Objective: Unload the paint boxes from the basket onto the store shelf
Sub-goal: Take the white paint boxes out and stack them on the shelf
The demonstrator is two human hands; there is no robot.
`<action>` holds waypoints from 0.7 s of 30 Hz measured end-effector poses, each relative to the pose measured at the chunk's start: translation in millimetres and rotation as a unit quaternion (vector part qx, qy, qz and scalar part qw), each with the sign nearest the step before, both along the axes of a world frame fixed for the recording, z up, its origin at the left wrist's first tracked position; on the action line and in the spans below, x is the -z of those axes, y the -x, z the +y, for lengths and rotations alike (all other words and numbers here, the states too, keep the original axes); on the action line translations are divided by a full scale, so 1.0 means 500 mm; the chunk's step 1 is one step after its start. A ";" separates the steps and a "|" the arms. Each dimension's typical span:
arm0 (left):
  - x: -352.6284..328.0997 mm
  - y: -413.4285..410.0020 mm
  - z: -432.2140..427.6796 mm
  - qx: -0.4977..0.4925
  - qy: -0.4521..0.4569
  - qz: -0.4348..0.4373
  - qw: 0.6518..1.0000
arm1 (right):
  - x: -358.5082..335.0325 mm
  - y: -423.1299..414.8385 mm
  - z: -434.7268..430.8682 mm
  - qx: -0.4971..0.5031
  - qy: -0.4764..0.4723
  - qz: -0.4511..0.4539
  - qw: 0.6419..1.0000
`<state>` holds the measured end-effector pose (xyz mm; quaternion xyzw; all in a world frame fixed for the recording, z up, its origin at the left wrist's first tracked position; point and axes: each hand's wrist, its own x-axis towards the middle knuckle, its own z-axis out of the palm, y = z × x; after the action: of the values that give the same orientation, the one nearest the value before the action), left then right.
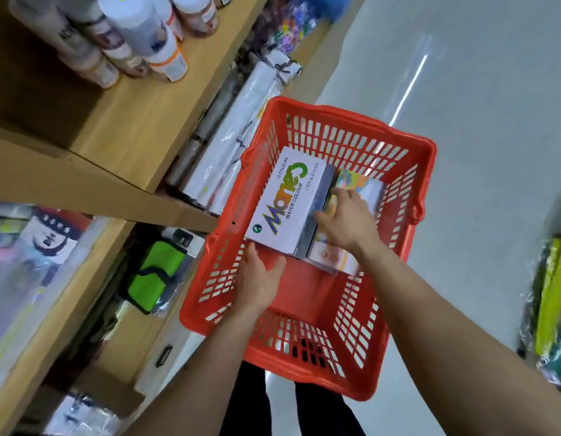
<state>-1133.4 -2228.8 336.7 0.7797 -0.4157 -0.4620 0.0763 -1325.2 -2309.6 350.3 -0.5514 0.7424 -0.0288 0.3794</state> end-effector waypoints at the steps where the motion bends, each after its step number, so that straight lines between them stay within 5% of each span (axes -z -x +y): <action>1: 0.019 0.005 -0.006 -0.033 0.008 0.012 0.999 | 0.018 0.002 -0.030 -0.005 0.018 0.007 1.000; 5: 0.076 0.014 -0.016 -0.116 0.028 0.024 0.992 | 0.086 0.004 -0.127 -0.017 0.078 0.041 0.996; 21: 0.092 0.043 -0.016 -0.231 0.031 0.017 0.972 | 0.166 0.005 -0.184 -0.105 0.032 0.103 0.989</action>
<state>-1154.8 -2236.7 290.8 0.8437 -0.2374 -0.4320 0.2126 -1327.6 -2401.5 267.3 -0.6385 0.7141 0.0444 0.2835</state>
